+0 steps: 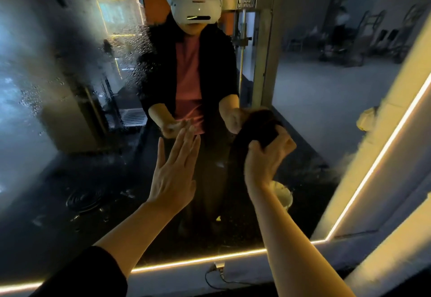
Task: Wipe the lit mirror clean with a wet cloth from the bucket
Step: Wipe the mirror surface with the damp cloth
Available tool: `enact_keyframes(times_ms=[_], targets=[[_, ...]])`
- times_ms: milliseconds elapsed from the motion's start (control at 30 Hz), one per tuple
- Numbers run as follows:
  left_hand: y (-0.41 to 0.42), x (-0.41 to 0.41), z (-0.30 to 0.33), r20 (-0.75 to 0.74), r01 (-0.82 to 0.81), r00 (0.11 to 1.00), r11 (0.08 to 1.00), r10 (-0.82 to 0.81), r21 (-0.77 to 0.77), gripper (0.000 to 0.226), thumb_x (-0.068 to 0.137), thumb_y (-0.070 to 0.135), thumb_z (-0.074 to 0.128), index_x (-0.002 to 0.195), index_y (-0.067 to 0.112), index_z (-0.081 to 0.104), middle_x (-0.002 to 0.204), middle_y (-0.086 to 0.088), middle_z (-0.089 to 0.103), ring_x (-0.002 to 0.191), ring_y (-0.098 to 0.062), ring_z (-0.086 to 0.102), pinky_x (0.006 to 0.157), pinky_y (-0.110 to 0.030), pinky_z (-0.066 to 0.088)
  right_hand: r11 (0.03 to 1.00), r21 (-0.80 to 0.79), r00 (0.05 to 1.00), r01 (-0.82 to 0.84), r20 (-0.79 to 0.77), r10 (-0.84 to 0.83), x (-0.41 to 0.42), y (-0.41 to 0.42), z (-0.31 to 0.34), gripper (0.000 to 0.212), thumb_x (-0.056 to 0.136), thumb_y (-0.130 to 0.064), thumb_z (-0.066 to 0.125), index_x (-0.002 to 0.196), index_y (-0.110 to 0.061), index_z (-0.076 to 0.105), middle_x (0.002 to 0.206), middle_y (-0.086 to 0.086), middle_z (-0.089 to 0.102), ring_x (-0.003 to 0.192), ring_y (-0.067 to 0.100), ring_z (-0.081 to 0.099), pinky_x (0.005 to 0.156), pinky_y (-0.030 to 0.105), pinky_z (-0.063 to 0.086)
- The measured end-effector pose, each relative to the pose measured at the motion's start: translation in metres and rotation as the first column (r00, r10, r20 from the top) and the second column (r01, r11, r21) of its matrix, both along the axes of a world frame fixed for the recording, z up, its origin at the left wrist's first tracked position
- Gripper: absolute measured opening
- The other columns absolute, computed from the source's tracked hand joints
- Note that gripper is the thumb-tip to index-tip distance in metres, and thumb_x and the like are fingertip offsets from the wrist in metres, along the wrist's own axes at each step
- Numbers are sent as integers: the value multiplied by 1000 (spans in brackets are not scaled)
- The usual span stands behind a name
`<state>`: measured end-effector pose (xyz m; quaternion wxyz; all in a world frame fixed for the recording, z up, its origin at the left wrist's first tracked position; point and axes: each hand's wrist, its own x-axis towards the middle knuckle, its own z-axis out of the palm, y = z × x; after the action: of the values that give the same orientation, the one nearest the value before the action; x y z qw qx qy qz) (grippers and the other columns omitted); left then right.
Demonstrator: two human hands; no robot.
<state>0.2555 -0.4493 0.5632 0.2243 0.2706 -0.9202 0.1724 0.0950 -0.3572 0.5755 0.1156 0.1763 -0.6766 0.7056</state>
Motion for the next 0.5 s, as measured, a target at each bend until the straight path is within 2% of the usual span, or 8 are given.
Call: enact_keyframes(times_ms=[67, 133, 200, 267, 367, 433, 500], targets=[[1, -5, 4, 7, 20, 1000, 1000, -20, -20, 114, 67, 23, 82, 156, 6, 13, 164, -12, 1, 152, -27, -2, 119, -59, 0, 984, 149, 977, -101, -171, 126, 21, -14, -10, 55, 78, 15, 58, 125, -12, 49, 137, 6, 32, 122, 10, 42, 90, 2, 41], [1, -8, 7, 18, 30, 999, 998, -29, -50, 113, 66, 22, 82, 155, 5, 15, 164, -12, 1, 152, -27, -1, 119, -60, 6, 959, 244, 934, -144, -287, 213, 34, -23, -28, 49, 80, 12, 61, 120, -13, 55, 135, 4, 37, 124, 17, 45, 100, 22, 46], [0, -9, 11, 22, 42, 999, 996, -40, -77, 113, 65, 22, 83, 155, 5, 17, 164, -13, 3, 152, -27, 0, 118, -61, 9, 975, 205, 957, -85, -254, 137, 29, -17, -38, 41, 82, 9, 63, 118, -10, 59, 129, 6, 45, 119, 21, 52, 100, 34, 50], [-2, -9, 14, 24, 60, 998, 993, -58, -98, 114, 64, 23, 84, 155, 4, 18, 164, -15, 4, 152, -28, 0, 118, -62, 12, 993, 101, 990, 62, -135, -48, 7, -4, -41, 35, 84, 6, 64, 117, -5, 61, 124, 11, 55, 115, 23, 57, 100, 37, 51], [-4, -13, 16, 55, 84, 995, 988, -77, -127, 114, 62, 24, 85, 154, 3, 21, 164, -15, 6, 152, -28, 2, 117, -63, 13, 963, 3, 962, 268, -44, -268, -26, 12, -33, 35, 89, 0, 62, 124, -3, 56, 116, 12, 66, 110, 26, 65, 97, 39, 52], [-2, -20, 15, 88, 104, 992, 983, -91, -152, 111, 64, 25, 84, 154, 3, 22, 164, -15, 6, 152, -28, 1, 117, -64, 13, 971, 46, 959, 234, -177, -223, -23, 9, -26, 32, 90, -7, 58, 122, -6, 56, 113, 10, 67, 104, 23, 66, 87, 32, 54], [3, -31, 15, 121, 126, 987, 977, -106, -172, 106, 68, 24, 80, 154, 4, 22, 164, -14, 3, 152, -28, 1, 117, -64, 12, 969, 192, 932, 154, -353, -79, -9, 1, -29, 29, 88, -10, 57, 116, -8, 61, 112, 10, 65, 97, 22, 65, 78, 25, 46]])
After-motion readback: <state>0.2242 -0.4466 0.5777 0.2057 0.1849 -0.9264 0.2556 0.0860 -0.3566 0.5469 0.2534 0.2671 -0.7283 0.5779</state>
